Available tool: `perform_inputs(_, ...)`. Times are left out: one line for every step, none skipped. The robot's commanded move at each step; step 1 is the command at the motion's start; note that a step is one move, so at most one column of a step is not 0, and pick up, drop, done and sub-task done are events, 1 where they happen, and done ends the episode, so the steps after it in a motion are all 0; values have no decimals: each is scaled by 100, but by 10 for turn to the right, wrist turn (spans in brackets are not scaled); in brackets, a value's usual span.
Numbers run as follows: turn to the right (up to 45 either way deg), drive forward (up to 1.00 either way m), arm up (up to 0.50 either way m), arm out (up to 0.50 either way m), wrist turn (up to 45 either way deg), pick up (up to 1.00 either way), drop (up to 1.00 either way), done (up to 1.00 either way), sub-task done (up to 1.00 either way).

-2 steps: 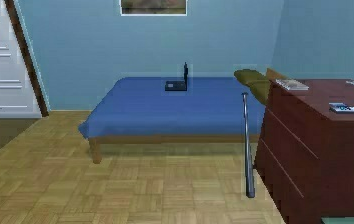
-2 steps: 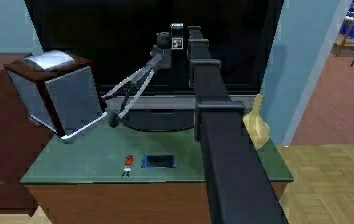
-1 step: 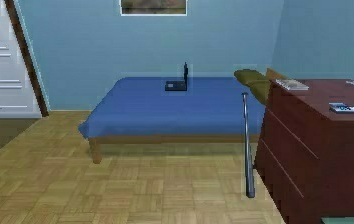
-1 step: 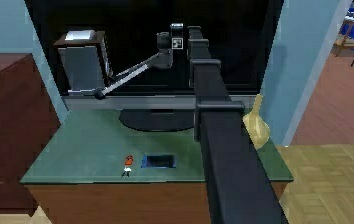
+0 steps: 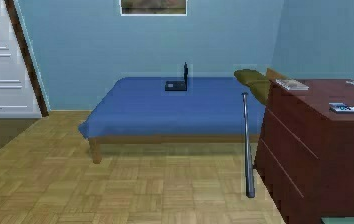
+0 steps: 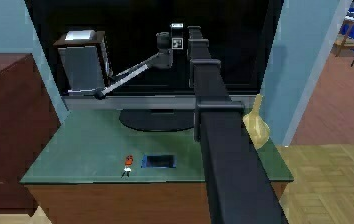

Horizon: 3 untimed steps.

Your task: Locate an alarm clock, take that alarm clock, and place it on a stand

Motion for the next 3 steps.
perform_inputs(0,0,0,0,450,0,0,0,0)
perform_inputs(0,0,0,0,0,0,100,0,0)
perform_inputs(0,0,0,-10,0,0,0,0,0)
